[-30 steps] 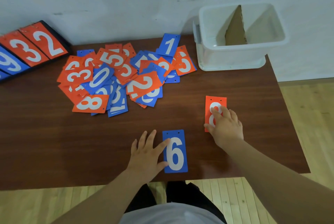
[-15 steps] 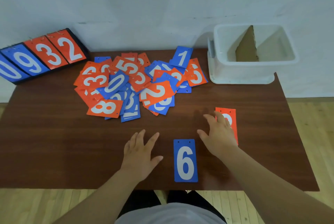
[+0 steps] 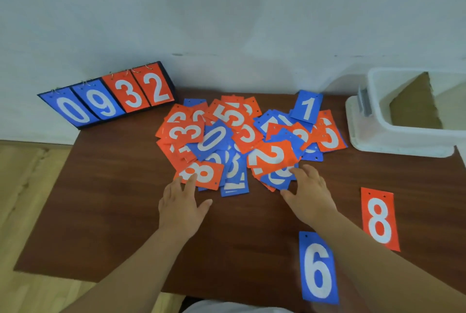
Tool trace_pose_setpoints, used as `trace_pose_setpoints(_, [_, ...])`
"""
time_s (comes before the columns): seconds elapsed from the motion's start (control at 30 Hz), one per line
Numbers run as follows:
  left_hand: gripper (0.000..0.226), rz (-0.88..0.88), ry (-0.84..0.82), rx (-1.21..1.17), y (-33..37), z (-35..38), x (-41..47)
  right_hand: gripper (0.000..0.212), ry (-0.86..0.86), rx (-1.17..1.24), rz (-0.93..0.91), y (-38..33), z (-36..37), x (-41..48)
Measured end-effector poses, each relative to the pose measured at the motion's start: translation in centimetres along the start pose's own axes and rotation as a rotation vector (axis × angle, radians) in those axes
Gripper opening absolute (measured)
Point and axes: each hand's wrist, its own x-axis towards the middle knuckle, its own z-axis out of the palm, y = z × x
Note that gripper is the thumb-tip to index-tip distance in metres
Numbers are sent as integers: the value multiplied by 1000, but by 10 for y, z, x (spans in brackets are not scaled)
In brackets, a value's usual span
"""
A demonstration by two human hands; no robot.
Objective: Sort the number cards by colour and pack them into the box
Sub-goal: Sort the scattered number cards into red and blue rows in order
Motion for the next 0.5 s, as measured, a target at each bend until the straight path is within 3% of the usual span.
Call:
trace_pose_setpoints(0.23, [81,53,-20,-27,-40,-14,61,61,-3,-21,-14,-62,19,36])
trace_pose_setpoints(0.5, [78,98,-102,55,-72,-20,124,50,-152,-117,-274,-158,77,63])
